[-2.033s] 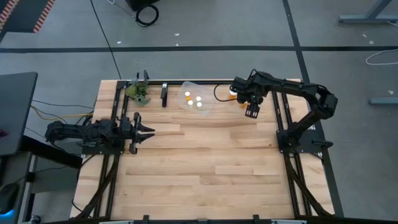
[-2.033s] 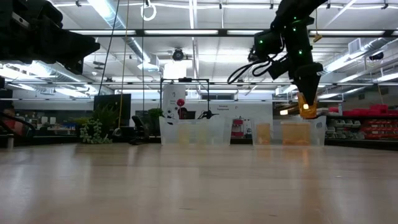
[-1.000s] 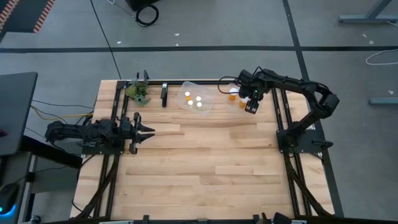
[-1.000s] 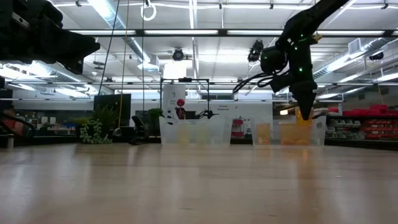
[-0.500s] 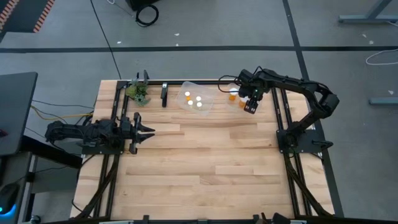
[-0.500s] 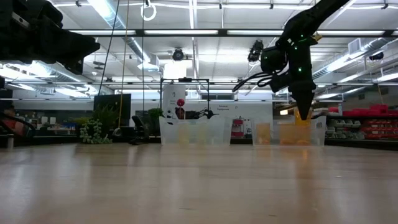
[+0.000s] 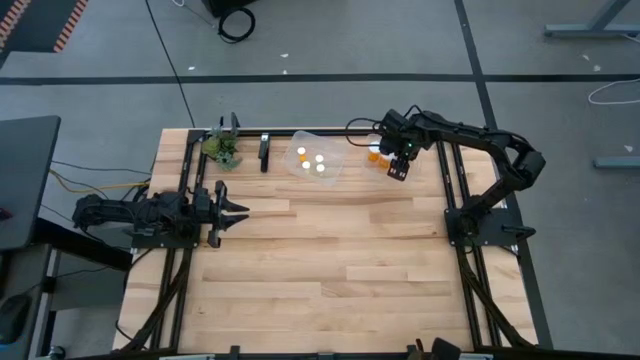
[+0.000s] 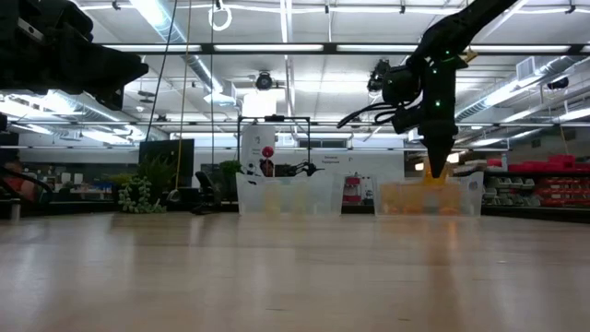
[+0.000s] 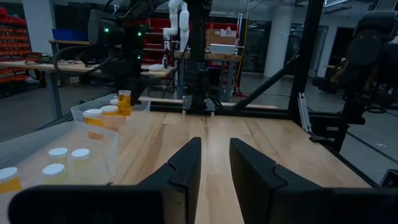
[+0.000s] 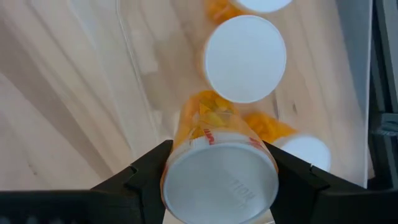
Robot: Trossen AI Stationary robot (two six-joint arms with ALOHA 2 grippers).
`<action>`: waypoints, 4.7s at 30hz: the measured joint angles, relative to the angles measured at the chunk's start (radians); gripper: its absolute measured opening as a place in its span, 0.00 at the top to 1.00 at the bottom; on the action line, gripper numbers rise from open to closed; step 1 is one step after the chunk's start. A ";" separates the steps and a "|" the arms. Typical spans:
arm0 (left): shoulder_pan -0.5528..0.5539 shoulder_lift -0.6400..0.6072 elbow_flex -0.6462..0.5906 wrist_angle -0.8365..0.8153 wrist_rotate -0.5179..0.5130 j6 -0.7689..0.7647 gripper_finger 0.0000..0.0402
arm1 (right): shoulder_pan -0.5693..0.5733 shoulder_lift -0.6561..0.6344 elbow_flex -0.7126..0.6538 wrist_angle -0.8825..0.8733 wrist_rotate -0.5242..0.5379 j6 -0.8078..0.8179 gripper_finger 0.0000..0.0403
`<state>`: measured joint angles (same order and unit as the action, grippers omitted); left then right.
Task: Pick and place medicine bottles into bin by pill shape (circle, oval)
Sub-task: Put the big orange pill bottle into the right transparent bin, then return to Home Position
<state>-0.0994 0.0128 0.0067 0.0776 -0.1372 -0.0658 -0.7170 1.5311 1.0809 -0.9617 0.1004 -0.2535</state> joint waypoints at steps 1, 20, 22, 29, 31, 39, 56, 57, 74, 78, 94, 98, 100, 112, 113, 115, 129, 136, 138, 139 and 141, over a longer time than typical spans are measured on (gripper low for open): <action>0.000 0.000 0.000 0.000 0.000 0.000 0.77 | 0.000 0.000 0.000 0.002 0.000 0.000 0.45; 0.000 0.000 0.000 0.000 0.000 0.000 0.77 | 0.000 0.000 -0.114 -0.003 -0.034 0.027 0.45; 0.000 0.000 0.000 0.000 0.000 0.000 0.77 | -0.001 0.000 -0.130 0.000 -0.033 0.027 0.45; 0.000 0.000 0.000 0.000 0.000 0.000 0.77 | -0.001 -0.001 -0.127 0.006 -0.033 0.022 0.45; 0.000 0.000 0.000 0.000 0.000 0.000 0.77 | -0.001 0.000 -0.127 0.003 -0.035 0.016 0.45; 0.000 0.000 0.000 0.000 0.000 0.000 0.78 | -0.001 0.000 -0.127 0.004 -0.047 0.010 0.42; 0.000 0.000 0.000 0.000 0.000 0.000 0.77 | -0.001 0.000 -0.127 0.012 -0.055 0.009 0.40; 0.000 0.000 0.000 0.000 0.000 0.000 0.77 | -0.001 0.000 -0.127 0.012 -0.057 0.007 0.40; 0.000 0.000 0.000 0.000 0.000 0.000 0.78 | -0.001 0.000 -0.086 -0.004 -0.060 0.008 0.30; 0.000 0.000 0.000 0.000 0.000 0.000 0.77 | -0.001 0.000 -0.043 -0.029 -0.056 0.011 0.30; 0.000 0.000 0.000 0.000 0.000 0.000 0.78 | -0.001 0.000 0.099 -0.134 -0.053 0.018 0.30; 0.000 0.000 0.000 0.000 0.000 0.000 0.79 | 0.000 0.000 0.131 -0.152 -0.053 0.019 0.30; 0.000 0.000 0.000 0.000 0.000 0.000 0.79 | 0.000 0.000 0.146 -0.171 -0.053 0.023 0.30; 0.000 0.000 0.000 0.000 0.000 0.000 0.77 | 0.058 -0.193 0.214 -0.211 -0.063 0.050 0.30; 0.000 0.000 0.000 0.000 0.000 0.000 0.77 | 0.067 -0.230 0.210 -0.204 -0.073 0.060 0.30; 0.000 0.000 0.000 0.000 0.000 0.000 0.77 | 0.090 -0.302 0.204 -0.180 -0.095 0.087 0.30; 0.000 0.000 0.000 0.000 0.000 0.000 0.79 | 0.478 -0.753 -0.023 0.252 -0.087 0.286 0.32; 0.000 0.000 0.000 0.000 0.000 0.000 0.77 | 0.667 -0.883 -0.236 0.468 -0.042 0.248 0.36; 0.000 0.000 0.000 0.000 0.000 0.000 0.77 | 0.669 -0.943 -0.306 0.541 -0.071 0.246 0.38; 0.000 0.000 0.000 0.000 0.000 0.000 0.77 | 0.667 -0.973 -0.338 0.578 -0.086 0.250 0.38; 0.000 0.000 0.000 0.000 0.000 0.000 0.77 | 0.667 -1.030 -0.395 0.634 -0.110 0.253 0.40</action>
<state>-0.0994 0.0128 0.0070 0.0776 -0.1372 -0.0661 -0.0498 0.5014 0.6855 -0.3279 -0.0096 -0.0008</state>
